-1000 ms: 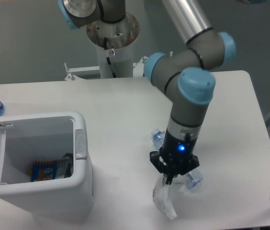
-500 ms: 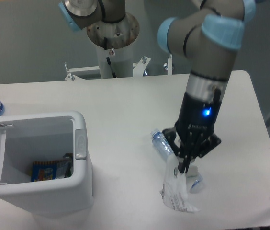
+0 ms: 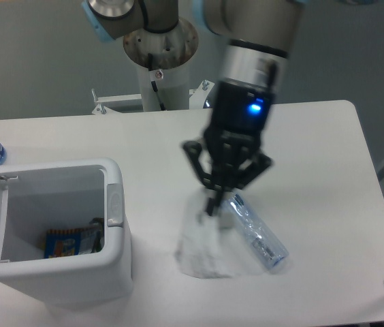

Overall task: Place the trash in the trash can
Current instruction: 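Lift the wrapper and carry it over the white trash bin, then open the gripper to drop the wrapper into the bin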

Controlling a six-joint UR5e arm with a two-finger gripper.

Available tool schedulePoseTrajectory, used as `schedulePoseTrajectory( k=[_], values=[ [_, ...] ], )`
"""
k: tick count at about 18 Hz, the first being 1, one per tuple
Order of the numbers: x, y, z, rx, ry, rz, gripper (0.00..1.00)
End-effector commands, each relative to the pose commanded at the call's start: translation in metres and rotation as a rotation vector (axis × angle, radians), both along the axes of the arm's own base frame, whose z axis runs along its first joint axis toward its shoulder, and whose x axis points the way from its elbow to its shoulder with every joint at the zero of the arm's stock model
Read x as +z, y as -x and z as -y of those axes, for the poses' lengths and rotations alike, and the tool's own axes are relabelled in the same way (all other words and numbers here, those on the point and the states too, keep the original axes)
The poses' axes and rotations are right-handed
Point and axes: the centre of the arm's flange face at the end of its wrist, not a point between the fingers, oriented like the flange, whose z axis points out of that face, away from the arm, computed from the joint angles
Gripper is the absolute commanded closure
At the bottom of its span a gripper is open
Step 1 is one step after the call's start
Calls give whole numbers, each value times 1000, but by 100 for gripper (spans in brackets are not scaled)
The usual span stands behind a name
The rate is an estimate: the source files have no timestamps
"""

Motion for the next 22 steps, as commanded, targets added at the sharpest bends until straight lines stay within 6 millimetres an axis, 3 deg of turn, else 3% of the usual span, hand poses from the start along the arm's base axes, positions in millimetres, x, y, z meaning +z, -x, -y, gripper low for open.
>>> schedulePoseTrajectory(
  k=[7, 11, 12, 14, 15, 20, 22],
  values=[
    [-24, -84, -32, -145, 36, 19, 100],
    [-30, -106, -39, -186, 43, 23, 100],
    [-31, -110, -41, -194, 44, 24, 81],
    [-27, -110, -43, -197, 35, 13, 5],
    [-22, -111, -42, -195, 33, 13, 0],
    [-21, -102, -38, -173, 33, 13, 0],
    [-18, -55, -19, -77, 39, 1, 0]
  ],
)
